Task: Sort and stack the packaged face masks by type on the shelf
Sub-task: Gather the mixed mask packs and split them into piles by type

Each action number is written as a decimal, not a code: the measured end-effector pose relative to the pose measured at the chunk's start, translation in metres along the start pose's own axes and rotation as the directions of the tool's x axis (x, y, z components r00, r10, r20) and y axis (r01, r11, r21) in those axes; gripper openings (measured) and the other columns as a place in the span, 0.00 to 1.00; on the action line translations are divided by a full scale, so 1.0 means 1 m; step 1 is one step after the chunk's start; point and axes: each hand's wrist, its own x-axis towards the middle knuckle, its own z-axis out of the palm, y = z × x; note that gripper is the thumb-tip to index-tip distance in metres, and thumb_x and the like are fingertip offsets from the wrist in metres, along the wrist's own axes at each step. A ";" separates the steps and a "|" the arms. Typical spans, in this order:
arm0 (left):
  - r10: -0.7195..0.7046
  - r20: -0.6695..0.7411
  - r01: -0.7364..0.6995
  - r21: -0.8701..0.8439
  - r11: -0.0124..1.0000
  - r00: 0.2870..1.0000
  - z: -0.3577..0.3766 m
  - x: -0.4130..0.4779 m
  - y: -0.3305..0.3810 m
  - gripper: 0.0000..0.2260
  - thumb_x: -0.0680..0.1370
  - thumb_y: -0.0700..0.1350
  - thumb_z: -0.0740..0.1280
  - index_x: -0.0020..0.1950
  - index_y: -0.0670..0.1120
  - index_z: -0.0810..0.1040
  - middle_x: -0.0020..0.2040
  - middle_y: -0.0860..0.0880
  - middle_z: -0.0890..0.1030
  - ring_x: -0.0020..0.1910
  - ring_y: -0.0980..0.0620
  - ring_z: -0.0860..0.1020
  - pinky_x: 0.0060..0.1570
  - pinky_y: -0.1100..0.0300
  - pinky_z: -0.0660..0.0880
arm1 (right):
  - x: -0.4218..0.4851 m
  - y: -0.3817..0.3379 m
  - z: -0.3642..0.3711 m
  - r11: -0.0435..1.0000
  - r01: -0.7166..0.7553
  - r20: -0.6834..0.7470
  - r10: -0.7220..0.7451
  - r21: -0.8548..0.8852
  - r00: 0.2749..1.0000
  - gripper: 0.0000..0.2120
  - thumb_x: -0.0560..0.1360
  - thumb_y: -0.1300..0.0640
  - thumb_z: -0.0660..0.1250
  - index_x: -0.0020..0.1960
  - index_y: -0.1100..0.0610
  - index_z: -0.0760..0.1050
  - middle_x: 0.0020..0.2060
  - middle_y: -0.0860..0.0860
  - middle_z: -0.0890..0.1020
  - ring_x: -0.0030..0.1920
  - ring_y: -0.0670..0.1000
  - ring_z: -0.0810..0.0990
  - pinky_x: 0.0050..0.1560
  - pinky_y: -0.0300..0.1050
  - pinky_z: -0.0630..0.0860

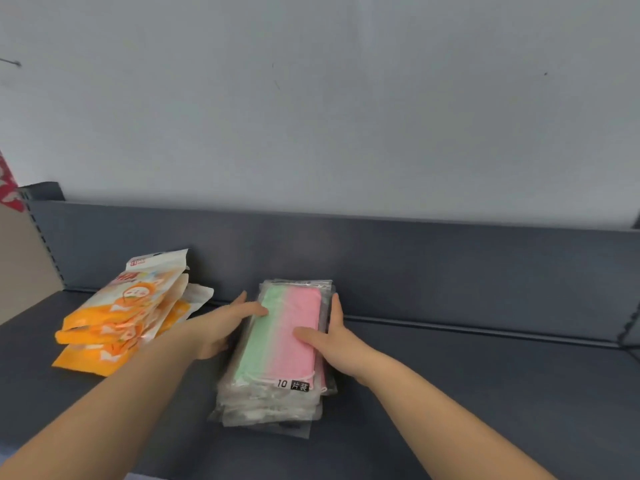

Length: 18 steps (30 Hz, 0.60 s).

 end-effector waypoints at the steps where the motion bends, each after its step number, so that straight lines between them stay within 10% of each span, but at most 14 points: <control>1: 0.023 -0.030 -0.022 0.020 1.000 0.999 -0.004 0.000 0.006 0.57 0.55 0.58 0.75 0.79 0.63 0.49 0.80 0.55 0.57 0.78 0.49 0.58 0.76 0.44 0.54 | -0.001 0.001 -0.006 1.000 -0.001 -0.017 0.001 -0.018 1.000 0.53 0.74 0.41 0.68 0.76 0.44 0.27 0.75 0.48 0.65 0.70 0.52 0.70 0.71 0.48 0.66; 10: 0.169 -0.085 -0.109 0.479 0.871 0.982 0.048 -0.001 0.061 0.47 0.66 0.62 0.69 0.80 0.51 0.54 0.79 0.49 0.59 0.76 0.45 0.61 0.72 0.49 0.58 | -0.051 0.011 -0.123 0.984 -0.010 -0.196 -0.026 -0.178 0.980 0.40 0.75 0.41 0.67 0.79 0.42 0.47 0.77 0.51 0.62 0.71 0.52 0.68 0.67 0.50 0.69; 18: 0.555 -0.347 0.275 0.938 0.212 0.756 0.203 -0.002 0.087 0.42 0.74 0.64 0.63 0.81 0.51 0.46 0.79 0.42 0.34 0.77 0.36 0.35 0.73 0.34 0.42 | -0.147 0.053 -0.267 0.863 -0.079 -0.304 -0.089 -0.499 0.949 0.35 0.77 0.46 0.66 0.79 0.47 0.53 0.77 0.52 0.60 0.73 0.53 0.66 0.66 0.44 0.66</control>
